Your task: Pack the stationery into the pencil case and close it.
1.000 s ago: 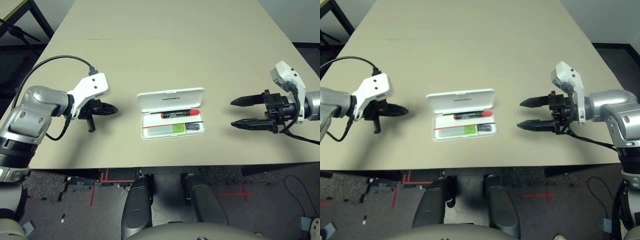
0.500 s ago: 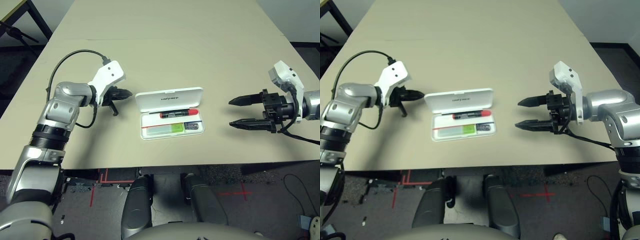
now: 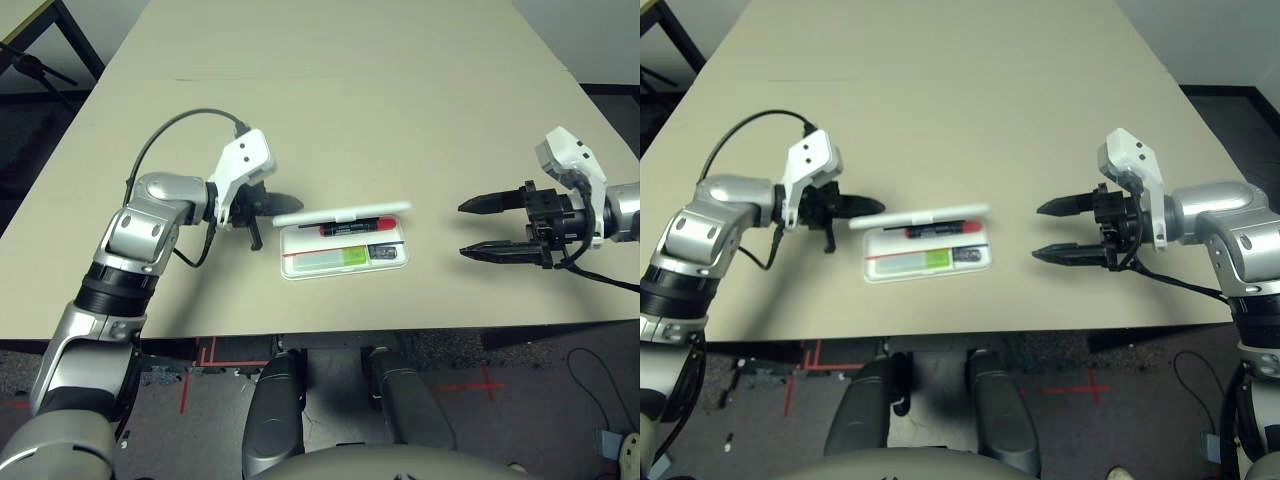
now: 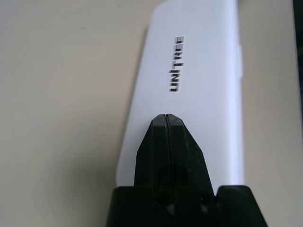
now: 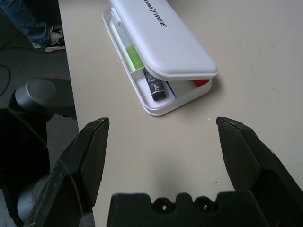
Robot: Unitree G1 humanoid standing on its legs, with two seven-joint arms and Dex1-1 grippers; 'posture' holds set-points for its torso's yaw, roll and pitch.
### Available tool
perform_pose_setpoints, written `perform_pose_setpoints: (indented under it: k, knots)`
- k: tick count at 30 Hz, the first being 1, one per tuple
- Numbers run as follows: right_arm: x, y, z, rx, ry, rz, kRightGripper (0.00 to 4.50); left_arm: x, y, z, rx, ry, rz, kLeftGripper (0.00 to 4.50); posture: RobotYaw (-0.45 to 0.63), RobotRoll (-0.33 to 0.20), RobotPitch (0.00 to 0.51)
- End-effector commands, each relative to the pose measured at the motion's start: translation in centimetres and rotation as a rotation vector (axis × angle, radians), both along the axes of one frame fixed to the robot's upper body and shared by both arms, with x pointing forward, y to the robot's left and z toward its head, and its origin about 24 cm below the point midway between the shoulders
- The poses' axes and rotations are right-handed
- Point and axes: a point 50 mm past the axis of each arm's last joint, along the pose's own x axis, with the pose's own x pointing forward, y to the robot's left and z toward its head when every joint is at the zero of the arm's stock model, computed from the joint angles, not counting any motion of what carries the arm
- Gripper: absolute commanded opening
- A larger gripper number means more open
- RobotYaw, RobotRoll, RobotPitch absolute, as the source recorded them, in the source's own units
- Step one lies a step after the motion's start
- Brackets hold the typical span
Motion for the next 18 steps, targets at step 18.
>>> perform_pose_setpoints:
  k: [18]
  knots:
    - [0.0, -0.1, -1.4, -0.043, 0.007, 0.009, 4.5, -0.7, -4.2, -3.2, 0.107, 0.067, -0.135, 0.04, -0.02, 0.0, 0.205]
